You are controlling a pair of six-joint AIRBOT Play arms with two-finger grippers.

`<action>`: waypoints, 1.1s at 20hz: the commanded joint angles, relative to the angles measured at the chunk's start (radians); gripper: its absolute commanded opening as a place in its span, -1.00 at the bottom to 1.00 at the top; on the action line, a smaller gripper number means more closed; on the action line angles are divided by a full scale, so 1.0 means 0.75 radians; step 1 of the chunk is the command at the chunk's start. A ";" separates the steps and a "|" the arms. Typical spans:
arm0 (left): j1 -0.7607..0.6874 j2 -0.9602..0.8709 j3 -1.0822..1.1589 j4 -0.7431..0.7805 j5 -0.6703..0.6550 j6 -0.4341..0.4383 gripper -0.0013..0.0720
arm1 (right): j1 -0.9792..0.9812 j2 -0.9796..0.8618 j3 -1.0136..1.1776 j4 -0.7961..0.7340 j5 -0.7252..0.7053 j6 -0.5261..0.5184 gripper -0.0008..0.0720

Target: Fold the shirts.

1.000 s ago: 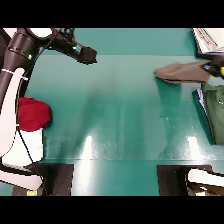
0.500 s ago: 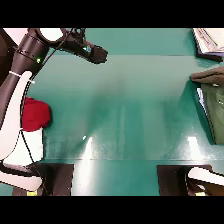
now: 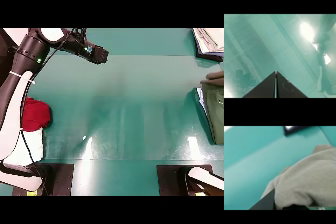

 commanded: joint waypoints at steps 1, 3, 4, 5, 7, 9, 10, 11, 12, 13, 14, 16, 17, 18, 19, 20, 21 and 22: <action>-0.001 0.000 0.000 0.001 -0.012 0.001 -0.90 | -0.008 0.025 0.005 -0.253 0.197 0.060 -0.93; -0.001 0.000 0.000 0.001 -0.016 0.001 -0.90 | -0.008 0.026 0.005 -0.389 0.289 0.099 -0.93; -0.001 0.000 0.000 0.001 -0.020 0.001 -0.90 | -0.008 0.026 0.005 -0.460 0.332 0.153 -0.92; -0.001 0.000 0.000 0.003 -0.020 0.001 -0.90 | -0.008 0.026 0.005 -0.525 0.373 0.201 -0.92; -0.001 0.000 0.000 0.005 -0.020 0.003 -0.90 | -0.008 0.026 0.005 -0.662 0.463 0.272 -0.85; -0.001 0.000 0.000 0.005 -0.021 0.011 -0.90 | -0.008 0.027 0.005 -0.760 0.526 0.290 0.18; 0.000 0.000 0.000 0.005 -0.023 0.024 -0.90 | -0.008 0.028 0.005 -0.799 0.540 0.290 0.55; -0.001 0.000 0.000 0.005 -0.032 0.027 -0.90 | -0.008 0.032 0.006 -0.818 0.540 0.290 0.64; -0.001 0.000 0.000 0.005 -0.041 0.026 -0.90 | -0.008 0.036 0.006 -0.826 0.543 0.291 0.64; -0.001 0.000 0.000 0.005 -0.045 0.026 -0.90 | -0.007 0.040 0.006 -0.821 0.543 0.296 0.64; -0.001 0.000 0.000 0.004 -0.044 0.025 -0.90 | 0.008 0.041 0.006 -0.820 0.542 0.318 0.63; -0.001 0.000 0.000 0.004 -0.043 0.026 -0.90 | 0.063 0.041 0.006 -0.792 0.551 0.345 0.63; -0.001 0.000 0.000 0.005 -0.038 0.025 -0.90 | 0.098 0.041 0.006 -0.745 0.554 0.345 0.63; 0.000 0.000 0.000 0.005 -0.042 0.025 -0.90 | 0.145 0.041 0.006 -0.673 0.553 0.345 0.62; 0.000 0.001 0.000 0.004 -0.059 0.024 -0.90 | 0.193 0.040 0.006 -0.605 0.553 0.344 0.62; -0.001 0.000 0.000 0.004 -0.069 0.025 -0.90 | 0.253 0.041 0.006 -0.544 0.550 0.344 0.43; -0.001 0.000 0.000 0.003 -0.064 0.025 -0.90 | 0.325 0.041 0.006 -0.508 0.542 0.343 0.01; 0.000 0.000 0.000 0.003 -0.059 0.025 -0.90 | 0.394 0.041 0.006 -0.508 0.536 0.343 -0.43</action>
